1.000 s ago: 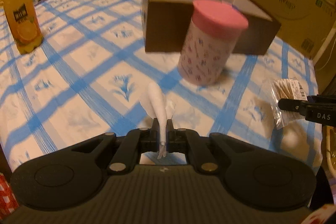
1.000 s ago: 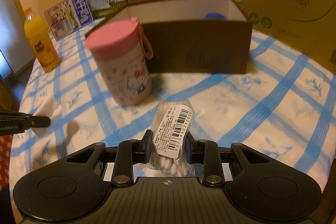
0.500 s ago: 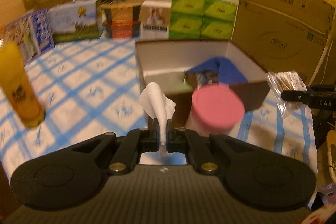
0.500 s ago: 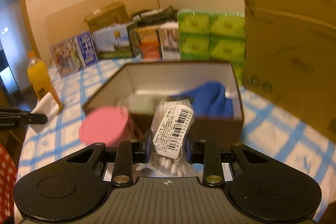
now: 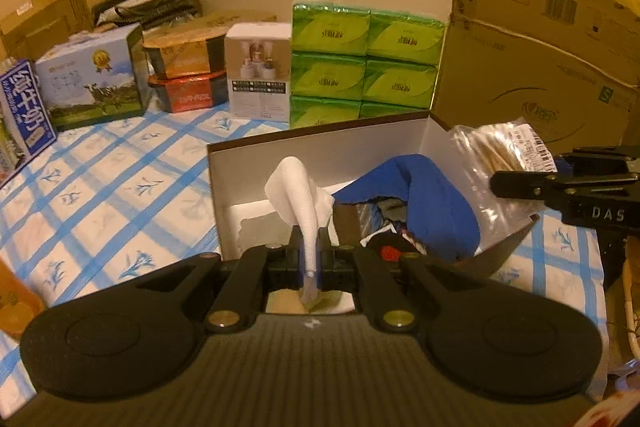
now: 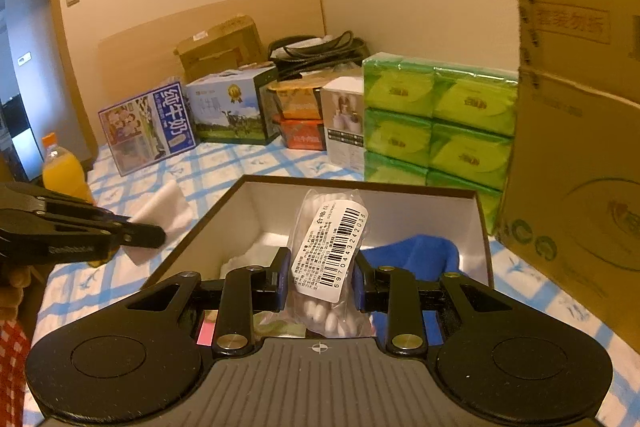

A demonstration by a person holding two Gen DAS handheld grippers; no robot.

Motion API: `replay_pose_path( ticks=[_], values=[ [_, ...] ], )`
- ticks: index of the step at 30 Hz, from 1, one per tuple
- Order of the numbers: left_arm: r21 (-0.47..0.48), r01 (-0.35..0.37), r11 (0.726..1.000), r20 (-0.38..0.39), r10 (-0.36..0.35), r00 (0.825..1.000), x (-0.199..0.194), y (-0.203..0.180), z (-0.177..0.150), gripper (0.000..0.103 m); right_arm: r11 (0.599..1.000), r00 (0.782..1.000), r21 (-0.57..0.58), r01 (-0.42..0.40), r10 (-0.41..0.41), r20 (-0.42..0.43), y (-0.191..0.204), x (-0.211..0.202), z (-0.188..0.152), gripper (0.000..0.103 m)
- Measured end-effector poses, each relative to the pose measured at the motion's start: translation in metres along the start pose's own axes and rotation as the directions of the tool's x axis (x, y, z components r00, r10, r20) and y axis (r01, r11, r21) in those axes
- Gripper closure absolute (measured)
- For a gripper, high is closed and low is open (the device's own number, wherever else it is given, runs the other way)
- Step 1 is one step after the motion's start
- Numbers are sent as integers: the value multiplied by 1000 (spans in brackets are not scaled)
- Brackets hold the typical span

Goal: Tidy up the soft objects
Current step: 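Carry the swab bag and white cloth into the brown box and open both tools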

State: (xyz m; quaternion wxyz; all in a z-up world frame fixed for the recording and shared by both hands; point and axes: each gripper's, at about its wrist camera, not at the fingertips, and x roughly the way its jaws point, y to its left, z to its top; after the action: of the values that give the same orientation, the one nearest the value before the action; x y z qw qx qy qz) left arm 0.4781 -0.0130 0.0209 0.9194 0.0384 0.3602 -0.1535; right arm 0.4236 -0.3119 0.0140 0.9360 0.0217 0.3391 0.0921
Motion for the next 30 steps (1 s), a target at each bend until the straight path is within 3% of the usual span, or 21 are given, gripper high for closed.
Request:
replay_pose_path(
  ticks=[13, 26, 30],
  values=[
    [-12, -12, 1000, -92, 11, 996, 87, 6, 18, 99, 999, 995, -8, 42, -43, -88, -34, 87, 4, 72],
    [26, -14, 1000, -122, 17, 992, 150, 3, 32, 98, 999, 992, 27, 19, -15, -127, -45, 140, 10, 72],
    [28, -28, 999, -120, 31, 992, 160, 5, 36, 88, 999, 991, 38, 18, -13, -133, -44, 148, 10, 72]
  ],
)
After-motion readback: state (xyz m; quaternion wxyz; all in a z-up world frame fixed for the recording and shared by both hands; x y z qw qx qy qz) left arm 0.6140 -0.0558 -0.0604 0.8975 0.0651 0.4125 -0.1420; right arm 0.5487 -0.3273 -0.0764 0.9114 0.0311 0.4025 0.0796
